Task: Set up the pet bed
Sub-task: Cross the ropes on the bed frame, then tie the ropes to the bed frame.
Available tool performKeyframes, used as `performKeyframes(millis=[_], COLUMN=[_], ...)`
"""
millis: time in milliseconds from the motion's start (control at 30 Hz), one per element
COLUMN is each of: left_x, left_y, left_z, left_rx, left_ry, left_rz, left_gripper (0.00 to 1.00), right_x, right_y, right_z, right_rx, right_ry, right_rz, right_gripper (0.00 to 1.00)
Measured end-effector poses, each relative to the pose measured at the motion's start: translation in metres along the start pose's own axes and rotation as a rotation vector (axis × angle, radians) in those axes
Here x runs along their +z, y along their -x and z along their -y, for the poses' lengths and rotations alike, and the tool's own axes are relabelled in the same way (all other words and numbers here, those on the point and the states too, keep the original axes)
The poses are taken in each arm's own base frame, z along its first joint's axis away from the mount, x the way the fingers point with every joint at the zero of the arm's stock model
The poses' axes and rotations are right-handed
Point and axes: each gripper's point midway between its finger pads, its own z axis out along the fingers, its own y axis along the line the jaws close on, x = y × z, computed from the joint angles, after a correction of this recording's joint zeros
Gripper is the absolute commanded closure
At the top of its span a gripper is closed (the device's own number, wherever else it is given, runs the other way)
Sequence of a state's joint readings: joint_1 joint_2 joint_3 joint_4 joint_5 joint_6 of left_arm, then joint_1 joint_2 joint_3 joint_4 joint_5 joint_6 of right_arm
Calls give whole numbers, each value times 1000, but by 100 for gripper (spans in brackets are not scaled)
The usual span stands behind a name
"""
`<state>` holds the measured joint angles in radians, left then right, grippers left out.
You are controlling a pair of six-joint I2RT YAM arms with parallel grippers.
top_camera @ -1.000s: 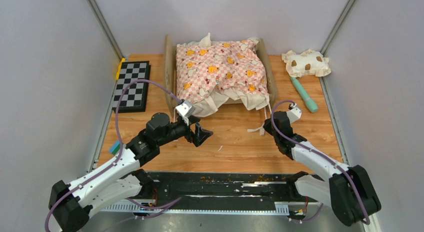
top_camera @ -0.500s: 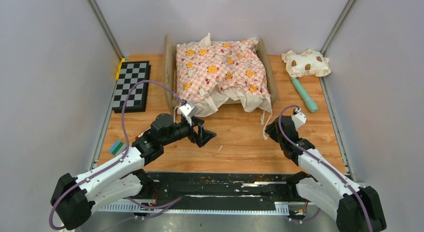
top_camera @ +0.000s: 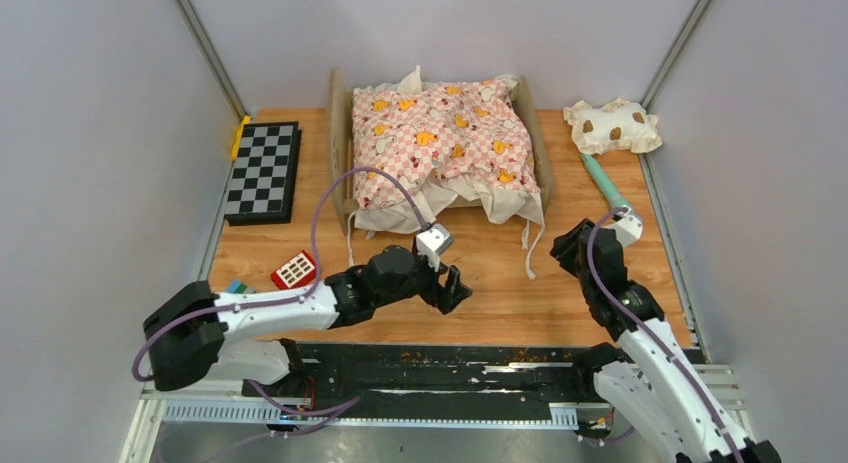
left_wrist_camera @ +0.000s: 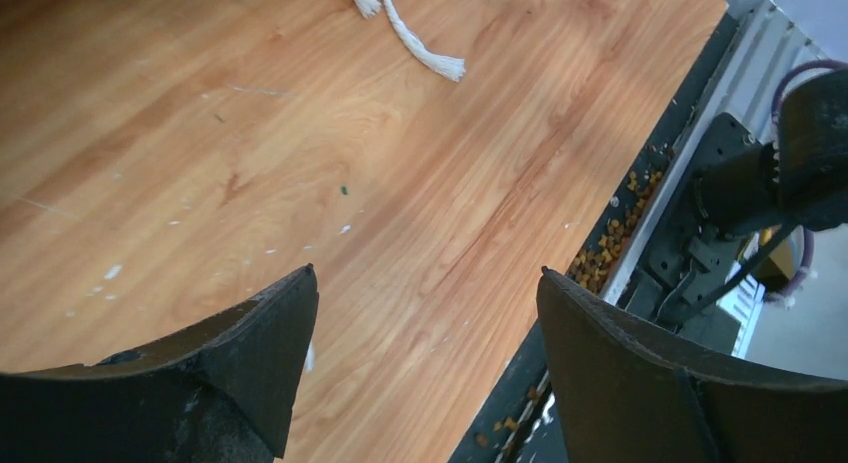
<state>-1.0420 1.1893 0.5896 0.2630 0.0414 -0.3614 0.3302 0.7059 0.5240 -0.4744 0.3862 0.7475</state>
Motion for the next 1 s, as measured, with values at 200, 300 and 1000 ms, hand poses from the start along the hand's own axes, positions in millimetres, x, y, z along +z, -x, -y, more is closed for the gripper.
performKeyframes(millis=[200,300,1000], left_x=[62,98,234], left_y=[-16,-19,-5], left_z=[5,8,-27], left_rx=[-118,-133,-190], left_ry=[128,183,468], left_rz=[-21,-22,44], left_gripper=[22,25,39], right_x=[-44,-60,-101], right_y=[49,60,65], right_z=[-16,-16,5], right_rx=[-1,-13,-51], right_ry=[99,118,138], right_rz=[131,158,186], right_gripper=[59,59,58])
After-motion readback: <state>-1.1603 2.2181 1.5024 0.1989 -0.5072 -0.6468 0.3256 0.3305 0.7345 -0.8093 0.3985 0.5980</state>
